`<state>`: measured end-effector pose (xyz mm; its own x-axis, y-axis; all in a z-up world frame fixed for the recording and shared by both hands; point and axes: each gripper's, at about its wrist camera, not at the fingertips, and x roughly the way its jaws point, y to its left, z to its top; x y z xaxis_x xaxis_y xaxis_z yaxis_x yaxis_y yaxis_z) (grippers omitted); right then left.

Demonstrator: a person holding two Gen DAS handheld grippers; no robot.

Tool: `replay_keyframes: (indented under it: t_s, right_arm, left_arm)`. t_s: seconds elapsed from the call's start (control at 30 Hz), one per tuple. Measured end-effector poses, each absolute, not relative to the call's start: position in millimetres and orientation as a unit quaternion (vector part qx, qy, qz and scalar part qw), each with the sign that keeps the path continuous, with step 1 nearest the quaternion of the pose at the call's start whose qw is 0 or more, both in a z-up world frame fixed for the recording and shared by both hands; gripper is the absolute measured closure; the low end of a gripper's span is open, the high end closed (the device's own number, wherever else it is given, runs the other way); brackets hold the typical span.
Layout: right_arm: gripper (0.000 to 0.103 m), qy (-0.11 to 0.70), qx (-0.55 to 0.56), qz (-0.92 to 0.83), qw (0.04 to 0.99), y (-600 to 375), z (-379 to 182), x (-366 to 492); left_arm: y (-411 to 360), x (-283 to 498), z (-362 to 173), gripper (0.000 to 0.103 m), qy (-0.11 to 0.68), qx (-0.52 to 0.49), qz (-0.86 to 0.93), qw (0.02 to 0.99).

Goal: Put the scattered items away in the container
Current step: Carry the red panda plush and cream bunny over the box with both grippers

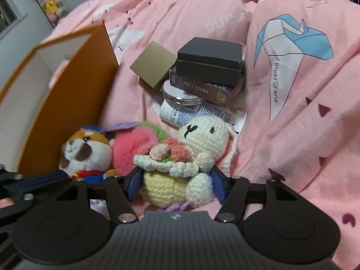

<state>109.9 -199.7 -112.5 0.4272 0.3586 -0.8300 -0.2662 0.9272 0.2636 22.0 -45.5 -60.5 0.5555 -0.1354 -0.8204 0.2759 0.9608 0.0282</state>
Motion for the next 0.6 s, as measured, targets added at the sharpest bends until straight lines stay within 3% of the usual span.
replay_keyframes:
  t_s: [0.6]
  right_arm:
    - [0.040, 0.392, 0.088, 0.256, 0.879, -247.2, -30.6, 88.4]
  left_arm:
    - [-45.1, 9.5, -6.8, 0.101, 0.370, 0.057, -0.141, 0.917]
